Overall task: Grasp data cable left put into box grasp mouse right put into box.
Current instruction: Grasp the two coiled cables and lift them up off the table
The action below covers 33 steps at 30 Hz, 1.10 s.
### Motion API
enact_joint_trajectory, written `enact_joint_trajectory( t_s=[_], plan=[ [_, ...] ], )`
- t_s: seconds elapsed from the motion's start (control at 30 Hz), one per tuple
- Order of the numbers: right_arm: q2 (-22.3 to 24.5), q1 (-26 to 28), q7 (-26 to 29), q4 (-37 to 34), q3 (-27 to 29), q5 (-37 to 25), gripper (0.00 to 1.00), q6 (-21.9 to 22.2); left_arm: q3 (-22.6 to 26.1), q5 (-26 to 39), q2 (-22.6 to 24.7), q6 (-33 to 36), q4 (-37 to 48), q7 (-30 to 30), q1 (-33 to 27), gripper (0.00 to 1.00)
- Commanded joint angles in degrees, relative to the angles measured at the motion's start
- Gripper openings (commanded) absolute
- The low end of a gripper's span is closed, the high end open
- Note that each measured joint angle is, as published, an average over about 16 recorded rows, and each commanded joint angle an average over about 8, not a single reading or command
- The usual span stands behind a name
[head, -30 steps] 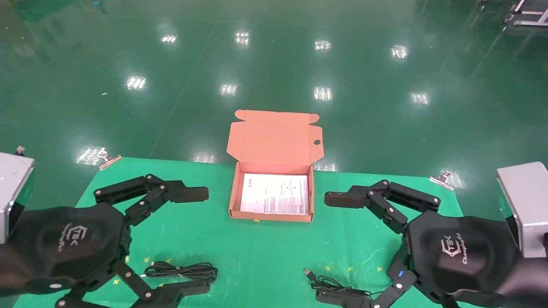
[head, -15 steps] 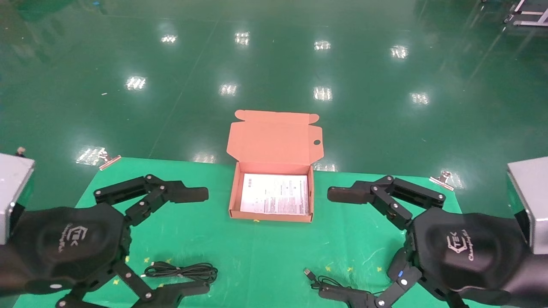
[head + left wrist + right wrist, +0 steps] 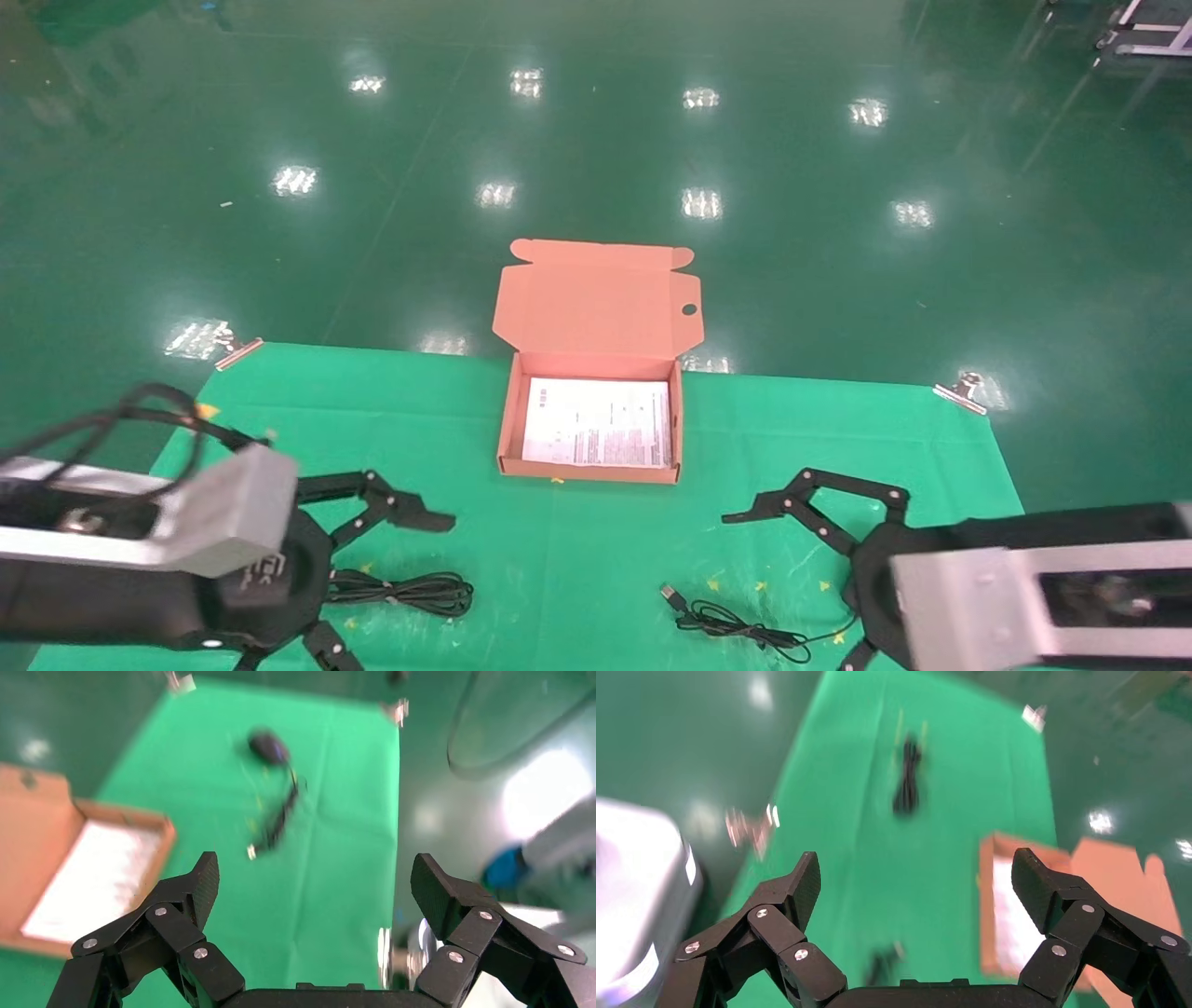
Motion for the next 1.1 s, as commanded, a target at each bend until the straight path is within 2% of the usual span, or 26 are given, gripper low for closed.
enact_joint_trajectory(
  t_s=[0.03,0.3,0.6,0.83,1.1],
  plan=[
    [-0.7,1.9,-2.7,0.2,-1.8,-4.3,1.00,-0.3,2.3,3.7,1.0,0.8,0.5,-0.8,-2.2,1.00],
    [-5.0,4.9,-9.6,0.3,-8.4,-17.7,1.00,1.8,11.8,17.6,5.7,0.0,2.5,-1.2,-7.3,1.00],
    [-8.7,3.6,-9.6,-0.1,-12.4,-28.2,1.00,6.7,19.0,33.6,11.9,-5.2,6.5,-0.7,-7.3,1.00],
    [-10.8,1.5,-7.4,-0.9,-14.1,-34.2,1.00,10.7,21.4,40.0,15.7,-9.5,12.2,-1.0,-6.6,1.00],
    [-13.7,-0.3,-6.0,-3.3,-16.1,-40.3,1.00,14.7,21.9,43.1,20.0,-13.7,21.7,-1.5,-7.6,1.00]
  ],
)
